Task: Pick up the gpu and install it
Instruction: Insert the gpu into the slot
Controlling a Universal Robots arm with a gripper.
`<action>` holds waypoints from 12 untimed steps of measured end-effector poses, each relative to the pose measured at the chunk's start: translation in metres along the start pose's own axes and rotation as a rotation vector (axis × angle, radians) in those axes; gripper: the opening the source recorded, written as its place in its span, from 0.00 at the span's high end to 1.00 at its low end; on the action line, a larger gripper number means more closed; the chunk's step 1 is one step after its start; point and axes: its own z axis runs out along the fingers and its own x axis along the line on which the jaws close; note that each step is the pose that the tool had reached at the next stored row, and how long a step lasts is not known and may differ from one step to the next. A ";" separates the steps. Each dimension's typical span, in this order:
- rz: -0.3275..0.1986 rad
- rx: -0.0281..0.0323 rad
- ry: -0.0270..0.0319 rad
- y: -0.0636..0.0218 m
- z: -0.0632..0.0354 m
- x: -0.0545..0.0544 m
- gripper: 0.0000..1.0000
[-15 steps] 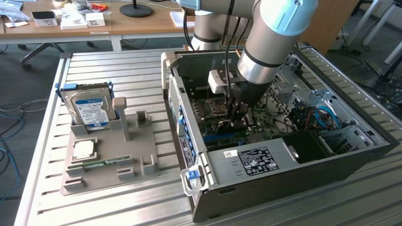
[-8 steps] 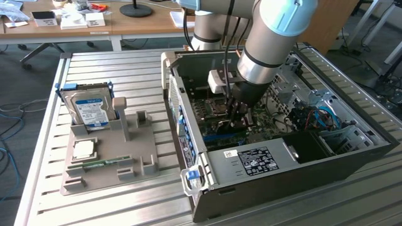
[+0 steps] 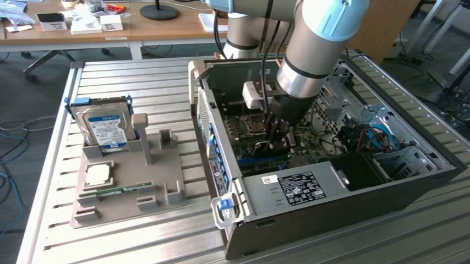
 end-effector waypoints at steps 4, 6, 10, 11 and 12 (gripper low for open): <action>0.005 0.0003 0.0000 0.0002 0.0004 0.000 0.73; 0.008 0.0006 0.0001 0.0003 0.0005 0.000 0.73; 0.008 0.0007 0.0003 0.0003 0.0005 0.000 0.73; 0.009 0.0008 0.0006 0.0003 0.0006 0.000 0.73; 0.011 0.0011 0.0016 0.0002 0.0007 0.000 0.73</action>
